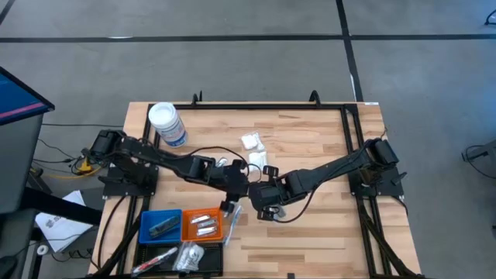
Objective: Pick & Place Travel size toiletries
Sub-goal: Put the right blue toothbrush into the left black basket
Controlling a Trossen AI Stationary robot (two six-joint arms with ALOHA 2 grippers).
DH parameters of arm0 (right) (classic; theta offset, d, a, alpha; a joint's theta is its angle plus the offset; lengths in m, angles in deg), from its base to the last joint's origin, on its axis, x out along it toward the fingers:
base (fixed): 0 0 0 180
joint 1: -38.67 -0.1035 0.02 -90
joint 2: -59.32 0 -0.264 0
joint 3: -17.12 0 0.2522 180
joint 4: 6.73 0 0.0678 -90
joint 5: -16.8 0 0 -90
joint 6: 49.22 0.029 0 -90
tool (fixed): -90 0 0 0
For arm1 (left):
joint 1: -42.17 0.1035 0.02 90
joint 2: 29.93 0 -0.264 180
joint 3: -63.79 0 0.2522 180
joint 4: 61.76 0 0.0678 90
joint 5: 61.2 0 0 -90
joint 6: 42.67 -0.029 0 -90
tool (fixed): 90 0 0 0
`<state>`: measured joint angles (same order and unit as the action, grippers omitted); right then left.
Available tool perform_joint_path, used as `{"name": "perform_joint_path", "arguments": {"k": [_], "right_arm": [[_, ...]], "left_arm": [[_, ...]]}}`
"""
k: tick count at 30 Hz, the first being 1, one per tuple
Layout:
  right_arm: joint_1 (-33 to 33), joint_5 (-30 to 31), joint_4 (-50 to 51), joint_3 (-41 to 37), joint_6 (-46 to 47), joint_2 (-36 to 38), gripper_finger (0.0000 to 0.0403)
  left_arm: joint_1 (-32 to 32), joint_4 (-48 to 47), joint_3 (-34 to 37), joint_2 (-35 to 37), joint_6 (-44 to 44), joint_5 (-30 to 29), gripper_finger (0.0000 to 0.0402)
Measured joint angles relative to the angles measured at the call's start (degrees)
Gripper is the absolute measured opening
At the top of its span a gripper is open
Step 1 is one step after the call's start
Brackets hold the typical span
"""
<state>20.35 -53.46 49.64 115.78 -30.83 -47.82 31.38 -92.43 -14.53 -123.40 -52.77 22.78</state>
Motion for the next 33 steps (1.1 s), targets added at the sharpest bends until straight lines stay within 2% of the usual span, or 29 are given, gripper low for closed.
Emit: {"name": "perform_joint_path", "arguments": {"k": [5, 11, 15, 20, 25, 33], "right_arm": [[0.0, 0.0, -0.2, 0.0, 0.0, 0.0, 0.0016], [0.0, 0.0, -1.9, 0.0, -1.1, 0.0, 0.0016], [0.3, 0.0, -1.5, -0.1, -1.0, 0.0, 0.0017], [0.3, 0.4, -1.5, -0.1, -1.3, 0.0, 0.0019], [0.2, -0.2, -1.8, -0.1, -3.1, 0.0, 0.0039], [-1.6, -0.2, -2.2, 0.6, -8.2, 0.0, 0.0069]], "left_arm": [[0.3, -0.7, 0.0, 0.0, 0.0, 0.0, 0.0141], [0.6, -1.5, 0.0, -0.6, 0.2, 0.4, 0.0112], [0.6, -1.7, 0.0, -0.8, 1.3, 0.4, 0.008], [0.6, -1.8, 0.0, -0.8, 1.6, 0.5, 0.0017], [0.2, -2.9, 0.0, -0.7, 3.5, 0.3, 0.0018], [-2.1, -10.6, 0.0, 2.2, 9.4, -0.2, 0.0017]]}}
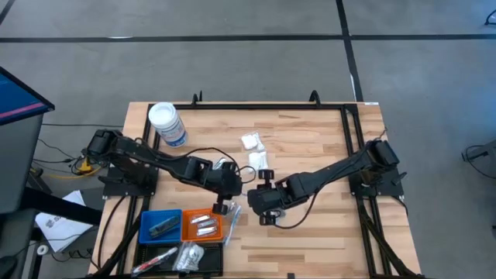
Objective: Pick & Place Travel size toiletries
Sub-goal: Put the right blue toothbrush into the left black basket
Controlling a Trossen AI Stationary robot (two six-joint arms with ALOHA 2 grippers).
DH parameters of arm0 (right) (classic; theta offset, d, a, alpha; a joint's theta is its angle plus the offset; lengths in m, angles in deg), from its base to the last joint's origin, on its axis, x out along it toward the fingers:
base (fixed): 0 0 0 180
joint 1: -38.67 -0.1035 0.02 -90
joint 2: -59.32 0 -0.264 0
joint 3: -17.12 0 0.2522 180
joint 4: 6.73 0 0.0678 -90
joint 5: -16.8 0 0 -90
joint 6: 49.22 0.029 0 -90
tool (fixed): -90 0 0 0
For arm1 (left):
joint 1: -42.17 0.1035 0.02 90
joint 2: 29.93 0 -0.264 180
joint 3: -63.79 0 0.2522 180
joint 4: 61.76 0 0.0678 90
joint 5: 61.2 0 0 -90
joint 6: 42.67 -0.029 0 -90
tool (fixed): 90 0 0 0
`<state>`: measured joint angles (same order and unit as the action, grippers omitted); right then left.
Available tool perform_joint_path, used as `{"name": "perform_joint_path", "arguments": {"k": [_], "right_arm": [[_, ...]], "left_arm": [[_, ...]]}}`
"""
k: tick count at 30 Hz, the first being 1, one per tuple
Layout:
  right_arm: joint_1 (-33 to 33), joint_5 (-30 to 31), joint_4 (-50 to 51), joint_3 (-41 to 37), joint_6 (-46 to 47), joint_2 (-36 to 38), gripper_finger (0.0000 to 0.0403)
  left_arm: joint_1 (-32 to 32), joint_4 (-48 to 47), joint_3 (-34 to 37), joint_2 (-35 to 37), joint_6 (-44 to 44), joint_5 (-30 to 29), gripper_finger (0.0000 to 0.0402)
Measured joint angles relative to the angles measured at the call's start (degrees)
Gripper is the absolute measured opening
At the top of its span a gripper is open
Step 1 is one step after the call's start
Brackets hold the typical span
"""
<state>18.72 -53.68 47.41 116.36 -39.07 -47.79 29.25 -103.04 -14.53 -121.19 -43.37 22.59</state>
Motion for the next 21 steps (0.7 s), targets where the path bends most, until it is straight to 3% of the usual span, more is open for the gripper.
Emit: {"name": "perform_joint_path", "arguments": {"k": [4, 8, 14, 17, 21], "right_arm": [[-1.1, 0.1, 1.2, 3.0, -1.5, 0.0, 0.0078], [-2.7, 2.4, 5.7, 5.8, -2.2, 0.0, 0.0086], [-7.0, 21.0, 7.2, 5.2, -1.6, 2.9, 0.0081], [-9.4, 26.9, 0.6, 3.0, -3.1, 6.7, 0.0075], [-11.7, 25.8, -15.9, -4.1, -10.4, 13.2, 0.0073]], "left_arm": [[-1.3, -4.8, 0.0, 0.4, 4.7, -0.6, 0.0017], [-3.8, -11.4, 0.1, 1.4, 9.7, -5.4, 0.0017], [-8.5, -12.4, 3.9, 9.6, 16.1, -10.5, 0.0017], [-11.6, -9.0, 7.2, 16.1, 17.9, -15.1, 0.0017], [-15.7, -0.1, 11.9, 25.3, 17.1, -19.8, 0.0017]]}}
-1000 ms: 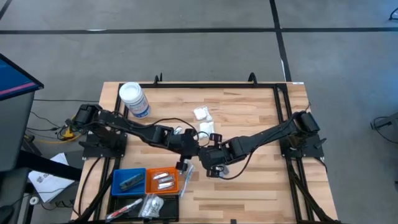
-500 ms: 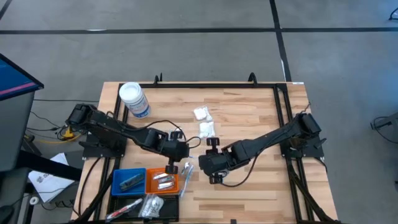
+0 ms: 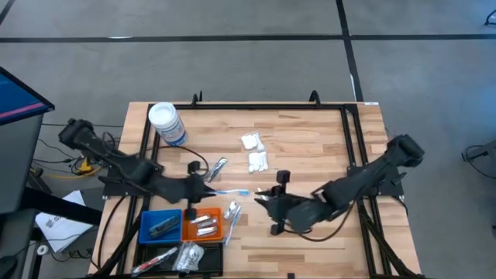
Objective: Pick & Place Travel size toiletries
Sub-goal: Put the right blue toothbrush into the left black basket
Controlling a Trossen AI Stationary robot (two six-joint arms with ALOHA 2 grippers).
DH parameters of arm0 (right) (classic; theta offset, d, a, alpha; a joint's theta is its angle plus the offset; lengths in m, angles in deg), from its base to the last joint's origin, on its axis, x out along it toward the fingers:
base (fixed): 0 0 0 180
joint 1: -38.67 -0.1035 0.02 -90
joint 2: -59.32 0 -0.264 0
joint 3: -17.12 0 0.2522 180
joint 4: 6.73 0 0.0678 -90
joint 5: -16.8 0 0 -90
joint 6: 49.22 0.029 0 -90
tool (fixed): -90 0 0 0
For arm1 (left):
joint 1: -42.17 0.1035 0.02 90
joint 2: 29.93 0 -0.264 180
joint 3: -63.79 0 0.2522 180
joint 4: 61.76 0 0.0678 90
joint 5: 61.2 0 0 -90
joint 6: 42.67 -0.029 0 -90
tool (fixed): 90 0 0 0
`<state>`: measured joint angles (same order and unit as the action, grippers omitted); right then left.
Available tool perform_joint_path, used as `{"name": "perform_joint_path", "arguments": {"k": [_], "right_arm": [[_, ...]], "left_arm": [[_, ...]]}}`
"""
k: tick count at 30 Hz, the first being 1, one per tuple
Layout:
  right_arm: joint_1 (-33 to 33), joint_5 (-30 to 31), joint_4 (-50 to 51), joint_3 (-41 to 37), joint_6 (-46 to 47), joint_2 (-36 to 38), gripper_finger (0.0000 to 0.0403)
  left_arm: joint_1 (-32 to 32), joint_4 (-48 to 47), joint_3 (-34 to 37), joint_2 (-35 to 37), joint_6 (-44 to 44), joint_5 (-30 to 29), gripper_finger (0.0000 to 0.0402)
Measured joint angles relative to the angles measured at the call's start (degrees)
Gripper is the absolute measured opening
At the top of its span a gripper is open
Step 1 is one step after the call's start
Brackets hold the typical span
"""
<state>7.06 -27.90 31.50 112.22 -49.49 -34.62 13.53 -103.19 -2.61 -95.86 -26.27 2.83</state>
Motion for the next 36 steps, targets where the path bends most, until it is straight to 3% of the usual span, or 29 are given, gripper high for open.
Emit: {"name": "perform_joint_path", "arguments": {"k": [6, 9, 12, 16, 21, 24, 28, 36], "right_arm": [[-1.6, -1.7, -30.0, -14.7, -15.0, 11.3, 0.0073], [-1.4, -9.9, -52.4, -22.4, -25.4, 15.0, 0.0073], [0.1, -20.5, -72.0, -27.2, -33.4, 16.3, 0.0073], [3.0, -28.2, -88.4, -29.0, -38.5, 14.9, 0.0073], [7.7, -36.7, -88.4, -26.3, -31.5, 11.2, 0.0073], [10.1, -38.6, -85.7, -25.7, -26.7, 8.4, 0.0073], [11.4, -39.9, -85.6, -24.1, -28.0, 4.3, 0.0073], [11.2, -39.2, -75.5, -20.0, -27.0, 3.9, 0.009]], "left_arm": [[-5.9, 24.2, 9.6, 11.3, -11.2, -5.7, 0.0017], [-5.9, 40.7, 14.1, 14.8, -21.0, -5.2, 0.0017], [-4.6, 53.9, 16.4, 16.5, -29.9, -1.4, 0.0017], [-1.3, 64.5, 16.9, 15.5, -34.5, 7.9, 0.0017], [3.8, 75.0, 16.9, 8.4, -34.3, 16.0, 0.0017], [4.3, 78.2, 16.9, 2.5, -34.2, 17.5, 0.0017], [4.3, 87.3, 17.0, -4.1, -36.7, 17.9, 0.0017], [4.1, 88.2, 17.0, -4.0, -36.8, 22.2, 0.0017]]}}
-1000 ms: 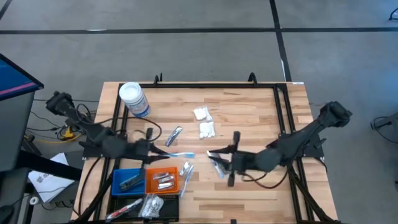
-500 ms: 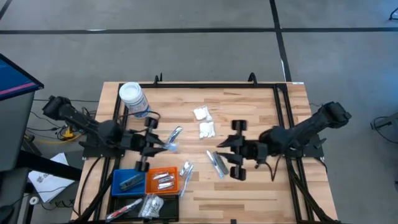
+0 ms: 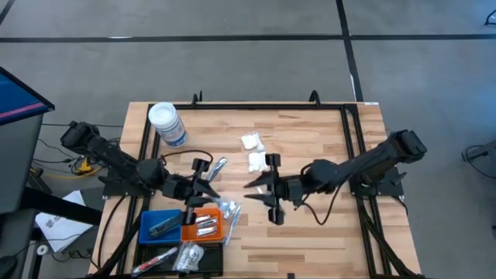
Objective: Pick & Place Travel size toiletries
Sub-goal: Put the right blue toothbrush into the left black basket
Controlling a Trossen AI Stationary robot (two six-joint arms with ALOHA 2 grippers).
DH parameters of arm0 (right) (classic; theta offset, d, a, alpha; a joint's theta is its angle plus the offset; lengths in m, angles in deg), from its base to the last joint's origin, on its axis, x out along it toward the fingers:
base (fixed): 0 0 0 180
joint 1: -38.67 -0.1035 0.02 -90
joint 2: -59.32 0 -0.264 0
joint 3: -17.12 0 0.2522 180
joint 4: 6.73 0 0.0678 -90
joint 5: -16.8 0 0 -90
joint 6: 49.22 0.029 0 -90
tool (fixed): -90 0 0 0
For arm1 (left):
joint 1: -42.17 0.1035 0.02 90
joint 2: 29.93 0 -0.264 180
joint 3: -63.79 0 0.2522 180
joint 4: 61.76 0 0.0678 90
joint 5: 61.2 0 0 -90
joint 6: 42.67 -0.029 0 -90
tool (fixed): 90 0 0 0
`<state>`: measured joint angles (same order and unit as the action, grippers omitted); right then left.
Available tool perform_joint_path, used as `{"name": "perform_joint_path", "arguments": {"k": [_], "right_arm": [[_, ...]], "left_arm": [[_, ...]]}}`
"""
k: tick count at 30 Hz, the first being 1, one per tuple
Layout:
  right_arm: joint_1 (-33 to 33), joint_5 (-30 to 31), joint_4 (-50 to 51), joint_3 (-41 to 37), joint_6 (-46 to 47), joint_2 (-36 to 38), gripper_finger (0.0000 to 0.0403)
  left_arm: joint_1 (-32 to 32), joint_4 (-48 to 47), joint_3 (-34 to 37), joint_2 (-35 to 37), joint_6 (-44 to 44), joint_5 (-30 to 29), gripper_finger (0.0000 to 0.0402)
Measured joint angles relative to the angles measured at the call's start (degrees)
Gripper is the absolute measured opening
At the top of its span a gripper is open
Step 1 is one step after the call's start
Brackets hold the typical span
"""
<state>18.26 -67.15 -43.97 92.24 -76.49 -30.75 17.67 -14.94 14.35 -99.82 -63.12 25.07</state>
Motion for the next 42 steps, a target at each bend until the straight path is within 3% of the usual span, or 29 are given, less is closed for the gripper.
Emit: {"name": "perform_joint_path", "arguments": {"k": [12, 20, 30, 42], "right_arm": [[-0.6, 1.4, 1.7, 5.8, 0.4, -5.2, 0.0192], [0.1, 1.5, 2.0, 7.5, 0.3, -7.8, 0.023], [0.5, 1.6, 2.6, 7.6, 2.5, -7.8, 0.0211], [2.2, 1.5, 2.5, 7.6, 4.9, -7.8, 0.0136]], "left_arm": [[0.6, -1.5, 0.0, 0.0, 0.3, 1.1, 0.0017], [3.6, -2.7, 0.0, -0.4, 2.5, 2.9, 0.0017], [5.0, -3.1, 0.0, -1.1, 3.6, 5.1, 0.0017], [5.3, -3.3, -0.4, -1.1, 4.2, 4.9, 0.0017]]}}
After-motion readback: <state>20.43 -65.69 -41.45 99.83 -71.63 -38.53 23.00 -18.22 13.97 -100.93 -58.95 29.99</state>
